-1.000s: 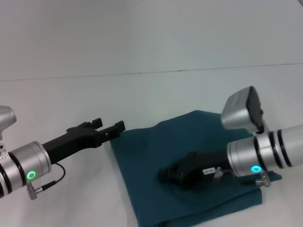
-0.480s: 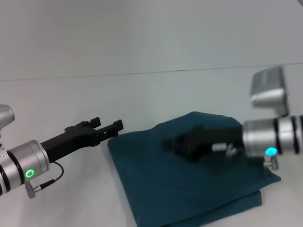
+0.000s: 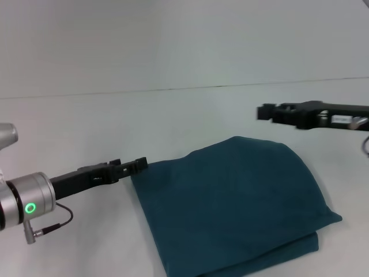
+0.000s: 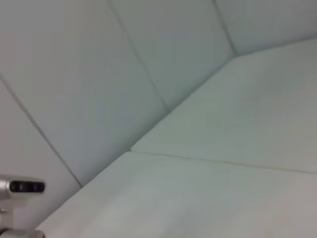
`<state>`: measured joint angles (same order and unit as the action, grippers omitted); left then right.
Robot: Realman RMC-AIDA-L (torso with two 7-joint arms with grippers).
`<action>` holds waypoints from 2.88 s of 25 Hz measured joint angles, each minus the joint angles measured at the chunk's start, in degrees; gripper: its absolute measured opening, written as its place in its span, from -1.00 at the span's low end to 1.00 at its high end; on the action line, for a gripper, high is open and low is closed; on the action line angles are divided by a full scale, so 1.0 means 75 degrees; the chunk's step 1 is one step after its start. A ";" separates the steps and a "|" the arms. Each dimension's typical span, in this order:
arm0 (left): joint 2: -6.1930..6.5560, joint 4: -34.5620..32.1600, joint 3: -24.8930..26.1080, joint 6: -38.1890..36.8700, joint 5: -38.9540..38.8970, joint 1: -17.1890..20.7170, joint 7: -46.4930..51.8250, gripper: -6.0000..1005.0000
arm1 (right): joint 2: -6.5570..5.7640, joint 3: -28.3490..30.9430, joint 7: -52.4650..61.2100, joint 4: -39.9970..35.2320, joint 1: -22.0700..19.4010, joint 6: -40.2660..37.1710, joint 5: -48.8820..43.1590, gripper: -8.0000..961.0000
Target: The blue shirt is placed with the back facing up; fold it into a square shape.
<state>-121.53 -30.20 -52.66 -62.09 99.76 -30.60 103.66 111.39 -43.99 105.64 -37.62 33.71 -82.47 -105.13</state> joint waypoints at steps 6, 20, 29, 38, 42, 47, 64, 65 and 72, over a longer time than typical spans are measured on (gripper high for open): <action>0.0070 -0.0224 -0.0035 -0.0023 0.0899 -0.0264 0.1184 0.65 | -0.0055 0.0287 0.0141 -0.0386 -0.0199 -0.0152 -0.0015 -0.30; 0.0017 -0.0203 -0.0091 0.0111 0.2091 -0.0650 0.1841 0.63 | -0.0068 0.0292 0.0086 -0.0422 -0.0241 -0.0149 -0.0053 0.48; -0.0037 -0.0192 -0.0307 0.0112 0.2128 -0.0731 0.1835 0.63 | -0.0077 0.0270 0.0083 -0.0422 -0.0263 -0.0158 -0.0051 0.48; -0.0093 -0.0192 -0.0386 0.0124 0.2132 -0.0789 0.1779 0.62 | -0.0064 0.0260 0.0074 -0.0422 -0.0264 -0.0141 -0.0044 0.48; -0.0112 -0.0197 -0.0405 0.0174 0.2132 -0.0825 0.1713 0.62 | -0.0059 0.0260 0.0062 -0.0422 -0.0261 -0.0141 -0.0043 0.48; -0.0114 -0.0210 -0.0517 0.0425 0.2132 -0.0888 0.1677 0.61 | -0.0041 0.0261 0.0059 -0.0422 -0.0258 -0.0158 -0.0043 0.47; -0.0125 -0.0221 -0.0576 0.0581 0.2131 -0.0914 0.1672 -0.48 | 0.0005 0.0261 0.0034 -0.0434 -0.0247 -0.0115 -0.0044 0.47; -0.0118 -0.0225 -0.0566 0.0602 0.2131 -0.0914 0.1667 -0.52 | 0.0017 0.0260 0.0020 -0.0433 -0.0249 -0.0112 -0.0044 0.47; -0.0052 -0.0242 -0.0540 0.0762 0.2112 -0.1133 0.1663 -0.82 | 0.0174 0.0262 -0.0165 -0.0393 -0.0243 -0.0058 -0.0046 0.47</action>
<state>-121.92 -32.01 -56.71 -56.38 115.60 -39.09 116.13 112.69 -42.02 104.40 -40.56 31.88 -82.91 -105.48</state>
